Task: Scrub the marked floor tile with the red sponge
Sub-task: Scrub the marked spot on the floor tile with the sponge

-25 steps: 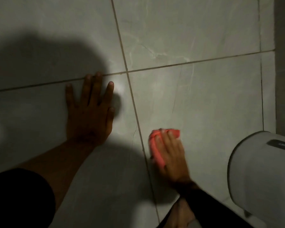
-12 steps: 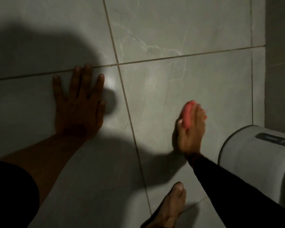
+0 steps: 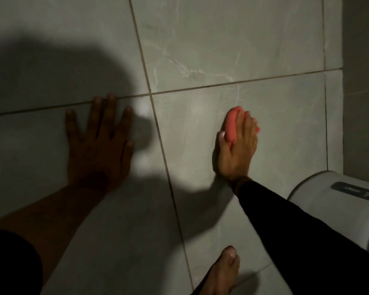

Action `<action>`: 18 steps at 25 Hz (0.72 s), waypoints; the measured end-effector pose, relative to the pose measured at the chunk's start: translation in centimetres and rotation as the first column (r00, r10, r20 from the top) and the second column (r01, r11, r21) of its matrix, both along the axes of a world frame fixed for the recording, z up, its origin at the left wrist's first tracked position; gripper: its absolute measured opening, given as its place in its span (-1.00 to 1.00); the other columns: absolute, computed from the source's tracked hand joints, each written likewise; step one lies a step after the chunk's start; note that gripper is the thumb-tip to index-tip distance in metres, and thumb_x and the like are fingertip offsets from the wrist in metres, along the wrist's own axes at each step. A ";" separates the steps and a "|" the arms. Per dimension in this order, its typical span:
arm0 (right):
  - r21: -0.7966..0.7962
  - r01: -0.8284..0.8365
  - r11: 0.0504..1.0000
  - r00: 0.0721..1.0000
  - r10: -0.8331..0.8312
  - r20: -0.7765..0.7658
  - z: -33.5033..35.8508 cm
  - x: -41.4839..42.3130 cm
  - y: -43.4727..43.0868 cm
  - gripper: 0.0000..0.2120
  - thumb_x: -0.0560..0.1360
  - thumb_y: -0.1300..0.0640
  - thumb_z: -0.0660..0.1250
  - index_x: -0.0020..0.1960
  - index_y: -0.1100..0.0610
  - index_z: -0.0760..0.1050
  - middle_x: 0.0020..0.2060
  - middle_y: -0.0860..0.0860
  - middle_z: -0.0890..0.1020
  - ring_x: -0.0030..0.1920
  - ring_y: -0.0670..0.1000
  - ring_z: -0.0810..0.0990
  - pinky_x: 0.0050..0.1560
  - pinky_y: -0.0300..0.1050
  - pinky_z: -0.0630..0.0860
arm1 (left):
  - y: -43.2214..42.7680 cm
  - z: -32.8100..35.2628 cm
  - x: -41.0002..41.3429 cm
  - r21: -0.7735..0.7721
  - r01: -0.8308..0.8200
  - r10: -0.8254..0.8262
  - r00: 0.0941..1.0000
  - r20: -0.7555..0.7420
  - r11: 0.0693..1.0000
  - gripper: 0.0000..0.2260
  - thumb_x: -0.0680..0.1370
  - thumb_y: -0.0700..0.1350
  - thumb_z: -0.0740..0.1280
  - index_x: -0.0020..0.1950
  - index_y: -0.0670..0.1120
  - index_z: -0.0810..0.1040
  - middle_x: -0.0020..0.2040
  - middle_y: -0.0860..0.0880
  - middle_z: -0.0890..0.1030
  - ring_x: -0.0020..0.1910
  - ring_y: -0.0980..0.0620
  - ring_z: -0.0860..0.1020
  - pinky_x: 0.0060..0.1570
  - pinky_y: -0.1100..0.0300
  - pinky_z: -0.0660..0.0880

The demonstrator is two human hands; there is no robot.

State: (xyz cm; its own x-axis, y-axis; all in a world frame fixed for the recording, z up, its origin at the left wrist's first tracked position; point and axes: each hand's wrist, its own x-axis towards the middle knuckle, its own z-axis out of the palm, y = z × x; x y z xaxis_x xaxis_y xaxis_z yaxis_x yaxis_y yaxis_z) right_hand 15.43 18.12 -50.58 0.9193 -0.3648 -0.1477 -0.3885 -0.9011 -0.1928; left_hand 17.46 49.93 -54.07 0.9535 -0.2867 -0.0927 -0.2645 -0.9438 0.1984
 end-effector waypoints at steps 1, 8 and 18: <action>0.026 0.254 0.967 0.964 -0.255 0.072 -0.5 1.3 2.7 -0.25 0.63 -0.13 0.15 0.72 0.23 0.17 0.72 0.26 0.21 0.73 0.33 0.12 0.69 0.36 0.12 | 0.1 -0.1 0.1 0.000 -0.002 0.002 1.000 -0.005 1.000 -0.34 0.67 0.12 0.03 0.79 0.00 0.07 0.80 -0.18 0.01 0.78 -0.27 0.01 0.61 -0.48 -0.15; -0.007 -0.640 0.768 0.768 0.640 -0.039 -0.3 -0.6 4.2 -0.31 0.65 -0.09 0.20 0.70 0.18 0.23 0.70 0.26 0.27 0.72 0.32 0.18 0.68 0.30 0.19 | 0.3 -0.6 -0.1 0.001 -0.002 0.002 1.000 0.023 1.000 -0.34 0.67 0.11 0.06 0.79 0.02 0.08 0.80 -0.17 0.03 0.78 -0.25 0.03 0.62 -0.47 -0.14; -0.034 -0.595 0.803 0.799 0.595 0.087 -0.7 8.3 4.8 -0.33 0.65 -0.01 0.26 0.70 0.20 0.26 0.70 0.26 0.25 0.74 0.24 0.09 0.73 0.20 0.08 | 0.4 -0.9 -0.1 0.012 0.005 -0.005 0.999 0.040 1.000 -0.35 0.67 0.12 0.05 0.78 0.03 0.07 0.80 -0.17 0.03 0.77 -0.25 0.05 0.62 -0.47 -0.15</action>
State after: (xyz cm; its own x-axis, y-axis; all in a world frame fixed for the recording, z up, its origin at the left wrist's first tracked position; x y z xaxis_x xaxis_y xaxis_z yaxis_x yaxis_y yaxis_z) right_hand 23.72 22.88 -51.27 0.9647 0.2577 -0.0552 0.2427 -0.9502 -0.1953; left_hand 17.38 50.37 -54.99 0.9551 -0.2907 -0.0580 -0.2768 -0.9447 0.1759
